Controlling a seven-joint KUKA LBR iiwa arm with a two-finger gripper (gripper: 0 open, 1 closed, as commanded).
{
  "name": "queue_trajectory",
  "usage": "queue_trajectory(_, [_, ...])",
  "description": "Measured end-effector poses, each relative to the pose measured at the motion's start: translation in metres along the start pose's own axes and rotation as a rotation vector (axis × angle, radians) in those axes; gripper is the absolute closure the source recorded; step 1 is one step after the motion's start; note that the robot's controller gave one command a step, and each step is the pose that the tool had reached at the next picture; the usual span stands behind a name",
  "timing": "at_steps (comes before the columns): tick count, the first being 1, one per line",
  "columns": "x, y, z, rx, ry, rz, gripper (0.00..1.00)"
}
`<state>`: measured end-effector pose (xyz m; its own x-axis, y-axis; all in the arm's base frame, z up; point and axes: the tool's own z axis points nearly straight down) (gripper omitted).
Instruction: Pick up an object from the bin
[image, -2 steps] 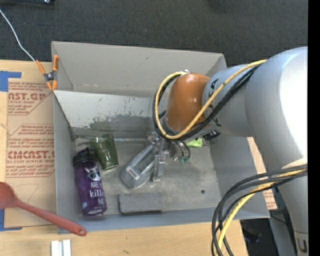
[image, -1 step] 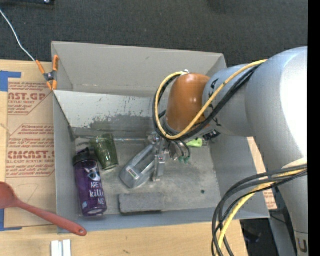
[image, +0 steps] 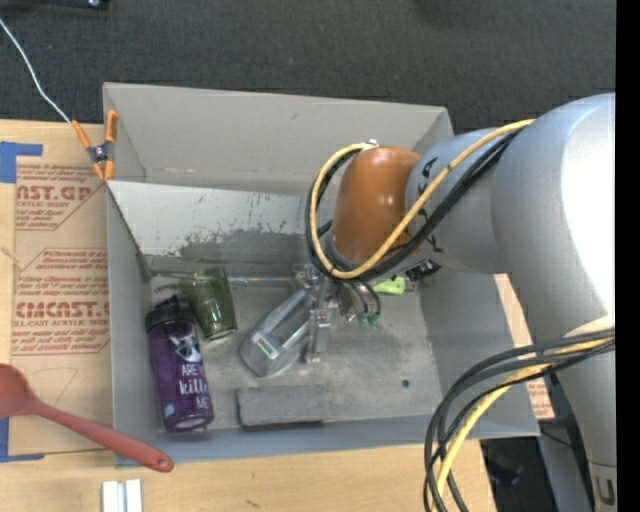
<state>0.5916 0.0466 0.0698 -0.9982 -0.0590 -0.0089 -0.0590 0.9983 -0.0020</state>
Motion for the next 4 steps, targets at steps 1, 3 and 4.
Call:
queue_trajectory(1, [0.0,0.0,0.0,0.0,0.0,0.0,1.0])
queue_trajectory(3, [0.049,-0.077,0.0,0.001,0.0,0.228,1.0])
queue_trajectory(4, [0.055,-0.079,-0.092,-0.001,0.009,0.223,1.0])
